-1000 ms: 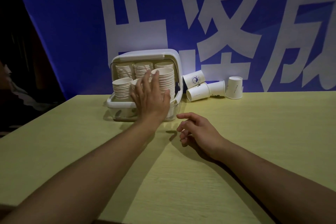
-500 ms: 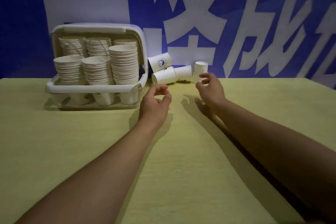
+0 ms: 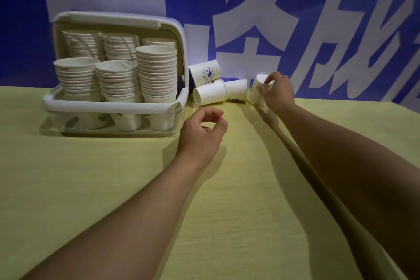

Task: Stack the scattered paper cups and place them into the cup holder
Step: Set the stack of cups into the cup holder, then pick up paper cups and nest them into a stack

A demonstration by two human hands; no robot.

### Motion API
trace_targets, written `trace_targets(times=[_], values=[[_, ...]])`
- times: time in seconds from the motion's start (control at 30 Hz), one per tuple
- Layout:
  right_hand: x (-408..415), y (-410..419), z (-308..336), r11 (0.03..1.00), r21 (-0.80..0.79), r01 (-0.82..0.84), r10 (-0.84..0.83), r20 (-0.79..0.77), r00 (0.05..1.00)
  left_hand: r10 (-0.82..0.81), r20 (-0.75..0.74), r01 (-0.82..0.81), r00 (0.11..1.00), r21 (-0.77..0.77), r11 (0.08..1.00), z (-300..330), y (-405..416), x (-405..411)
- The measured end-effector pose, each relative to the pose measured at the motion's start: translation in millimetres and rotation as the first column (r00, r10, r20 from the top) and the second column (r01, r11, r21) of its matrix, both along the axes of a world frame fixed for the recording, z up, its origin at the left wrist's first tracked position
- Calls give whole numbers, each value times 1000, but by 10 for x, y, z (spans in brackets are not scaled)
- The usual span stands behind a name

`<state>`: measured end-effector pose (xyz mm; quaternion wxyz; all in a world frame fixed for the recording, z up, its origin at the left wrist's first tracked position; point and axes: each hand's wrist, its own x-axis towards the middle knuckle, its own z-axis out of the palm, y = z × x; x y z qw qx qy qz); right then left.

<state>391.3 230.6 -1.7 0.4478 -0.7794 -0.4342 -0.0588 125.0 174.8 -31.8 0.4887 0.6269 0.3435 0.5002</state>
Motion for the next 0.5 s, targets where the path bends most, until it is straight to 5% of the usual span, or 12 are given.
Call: trace_targets(times=[0.17,0.3,0.5], values=[[-391,-538,104,981,193,-34,44,-48,998,-40,6,40,999,-9,999,21,-26,-2],[-959,-1115,145,916,306,-262,326,-181,928,-48,62,51,997,-46,998,97,-103,-12],[-1445,-1468,24,801,152,-580,599,-193,777,-91,145,105,985,-89,990,161,-185,-82]])
